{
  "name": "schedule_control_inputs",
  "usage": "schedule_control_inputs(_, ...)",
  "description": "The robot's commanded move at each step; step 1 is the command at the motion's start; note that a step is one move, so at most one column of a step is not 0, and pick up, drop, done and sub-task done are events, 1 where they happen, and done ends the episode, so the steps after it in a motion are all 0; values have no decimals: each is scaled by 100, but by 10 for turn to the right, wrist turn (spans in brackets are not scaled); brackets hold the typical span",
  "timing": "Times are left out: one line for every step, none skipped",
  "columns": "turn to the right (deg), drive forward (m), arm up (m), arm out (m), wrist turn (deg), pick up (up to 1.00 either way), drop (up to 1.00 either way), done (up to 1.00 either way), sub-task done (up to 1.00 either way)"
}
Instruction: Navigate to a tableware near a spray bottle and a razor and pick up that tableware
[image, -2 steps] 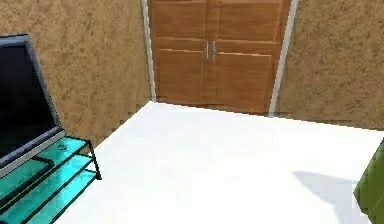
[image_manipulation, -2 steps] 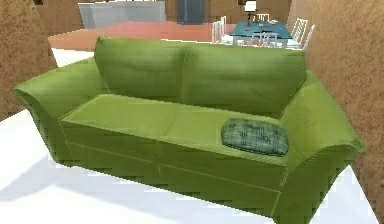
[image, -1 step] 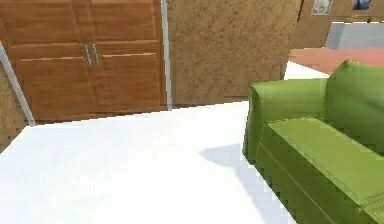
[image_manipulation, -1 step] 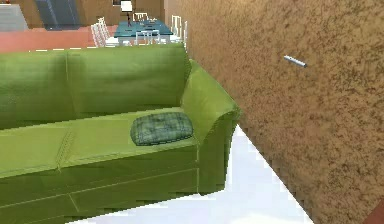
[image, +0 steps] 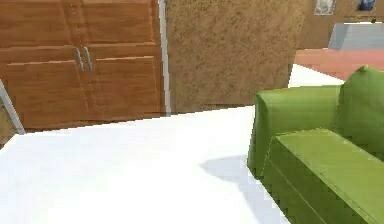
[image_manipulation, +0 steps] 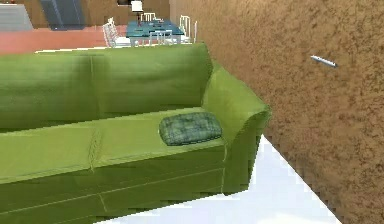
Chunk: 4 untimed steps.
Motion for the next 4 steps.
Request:
schedule_control_inputs(0, 100, 0, 0, 0, 0, 0, 0, 0)
schedule_control_inputs(30, 0, 0, 0, 0, 0, 0, 0, 0)
schedule_control_inputs(0, 70, 0, 0, 0, 0, 0, 0, 0)
schedule_control_inputs(240, 0, 0, 0, 0, 0, 0, 0, 0)
